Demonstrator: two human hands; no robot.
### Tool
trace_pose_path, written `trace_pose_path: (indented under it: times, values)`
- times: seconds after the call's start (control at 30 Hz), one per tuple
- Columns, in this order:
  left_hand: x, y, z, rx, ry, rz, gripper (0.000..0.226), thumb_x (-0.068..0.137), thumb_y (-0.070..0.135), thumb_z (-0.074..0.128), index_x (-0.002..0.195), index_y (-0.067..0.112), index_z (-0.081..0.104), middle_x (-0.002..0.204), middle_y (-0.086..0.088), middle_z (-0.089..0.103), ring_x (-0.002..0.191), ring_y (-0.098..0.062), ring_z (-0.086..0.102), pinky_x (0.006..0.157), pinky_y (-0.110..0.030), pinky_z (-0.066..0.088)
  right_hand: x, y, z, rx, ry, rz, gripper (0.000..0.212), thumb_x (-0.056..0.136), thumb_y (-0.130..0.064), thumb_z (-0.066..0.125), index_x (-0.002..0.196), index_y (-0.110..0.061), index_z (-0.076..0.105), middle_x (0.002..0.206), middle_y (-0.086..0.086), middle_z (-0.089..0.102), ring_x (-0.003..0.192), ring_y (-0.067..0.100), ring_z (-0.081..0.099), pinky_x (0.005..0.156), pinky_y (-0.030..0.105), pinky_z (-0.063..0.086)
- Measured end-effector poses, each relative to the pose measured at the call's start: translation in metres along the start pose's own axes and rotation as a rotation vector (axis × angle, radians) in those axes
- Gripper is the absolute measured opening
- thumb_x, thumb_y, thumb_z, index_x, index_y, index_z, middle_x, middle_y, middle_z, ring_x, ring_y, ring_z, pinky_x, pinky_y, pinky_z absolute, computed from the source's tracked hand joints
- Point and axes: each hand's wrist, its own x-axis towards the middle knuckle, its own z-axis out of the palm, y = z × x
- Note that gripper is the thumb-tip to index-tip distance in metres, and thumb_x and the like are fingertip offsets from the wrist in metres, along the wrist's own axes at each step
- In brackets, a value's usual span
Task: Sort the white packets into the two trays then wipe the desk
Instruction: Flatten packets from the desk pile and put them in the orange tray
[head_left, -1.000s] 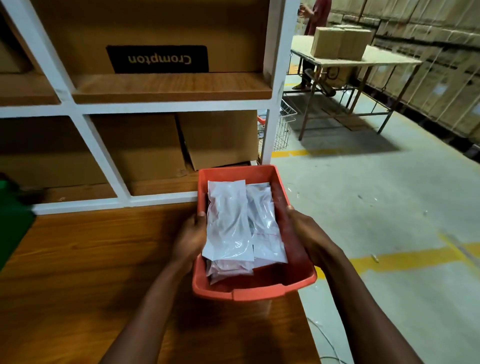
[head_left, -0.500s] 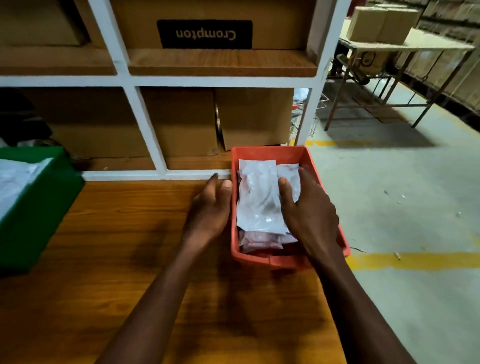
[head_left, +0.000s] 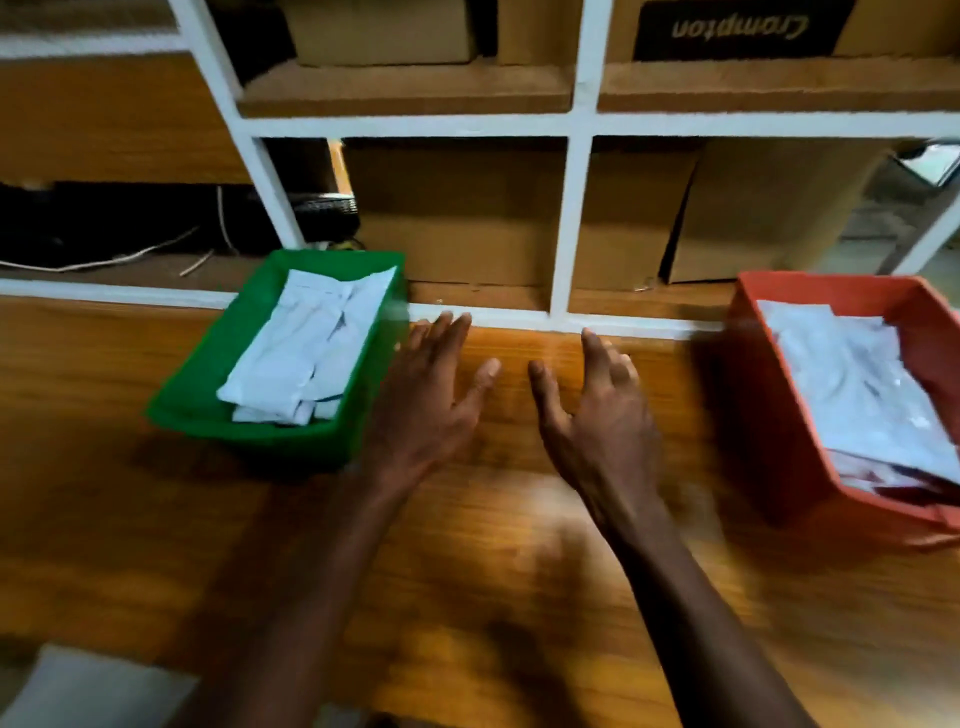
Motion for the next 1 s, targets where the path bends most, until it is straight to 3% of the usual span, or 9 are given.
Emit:
trace_pose_path:
  times: [0.23,0.43,0.57,0.67,0.7,0.83,1.0]
  values:
    - [0.019,-0.189,-0.089,0.021,0.072,-0.085,0.076,0.091,0.064,0.025,0.154,0.024,0.030,0.164,-0.002,0.022,0.152,-0.022,0.014,0.123,-0.044,0.010,-0.006,-0.140,0.106,0.117,-0.131,0.052,0.079,0.094,-0.075,0.031,0.155,-0.024,0.028,0.158,0.008,0.041,0.142,0.032,0.042,0.105,0.050,0.043]
    - [0.064,-0.298,-0.118,-0.070,-0.071,-0.292,0.074,0.095,0.070,0.028,0.156,0.029,0.021,0.164,-0.004,0.022,0.150,-0.027,0.022,0.120,-0.047,0.022,0.035,-0.188,0.165,0.093,-0.230,0.161,0.085,0.094,-0.075,0.031,0.152,-0.012,0.029,0.151,0.018,0.045,0.133,0.041,0.048,0.100,0.052,0.044]
    - [0.081,-0.314,-0.114,-0.209,-0.190,-0.410,0.069,0.095,0.071,0.032,0.154,0.037,0.024,0.158,-0.005,0.035,0.142,-0.034,0.037,0.114,-0.046,0.033,0.066,-0.189,0.189,0.129,-0.349,0.326,0.083,0.096,-0.073,0.027,0.145,-0.007,0.040,0.143,0.025,0.051,0.129,0.044,0.050,0.102,0.048,0.041]
    - [0.086,-0.324,-0.106,-0.470,-0.218,-0.436,0.050,0.094,0.068,0.038,0.125,0.037,0.061,0.132,-0.004,0.064,0.119,-0.029,0.061,0.103,-0.047,0.047,0.074,-0.187,0.200,0.287,-0.375,0.335,0.070,0.103,-0.063,0.024,0.123,-0.006,0.059,0.124,0.024,0.060,0.115,0.038,0.057,0.094,0.041,0.044]
    - [0.089,-0.329,-0.101,-0.544,-0.212,-0.446,0.048,0.093,0.065,0.041,0.117,0.033,0.066,0.124,-0.004,0.068,0.113,-0.028,0.064,0.101,-0.048,0.049,0.073,-0.187,0.202,0.375,-0.373,0.342,0.064,0.104,-0.060,0.025,0.116,-0.009,0.061,0.118,0.022,0.062,0.108,0.034,0.058,0.091,0.040,0.046]
    - [0.091,-0.327,-0.091,-0.669,-0.192,-0.474,0.055,0.098,0.058,0.040,0.126,0.017,0.064,0.128,-0.010,0.066,0.115,-0.030,0.062,0.103,-0.053,0.047,0.071,-0.183,0.195,0.542,-0.355,0.401,0.050,0.105,-0.054,0.030,0.105,-0.018,0.064,0.116,0.021,0.067,0.100,0.035,0.062,0.087,0.044,0.050]
    - [0.087,-0.277,-0.085,-0.763,-0.177,-0.428,0.041,0.104,0.045,0.039,0.110,0.019,0.069,0.112,-0.007,0.072,0.104,-0.028,0.068,0.097,-0.049,0.052,0.074,-0.148,0.170,0.618,-0.319,0.451,0.060,0.098,-0.057,0.038,0.098,-0.007,0.070,0.101,0.018,0.074,0.101,0.041,0.068,0.091,0.057,0.055]
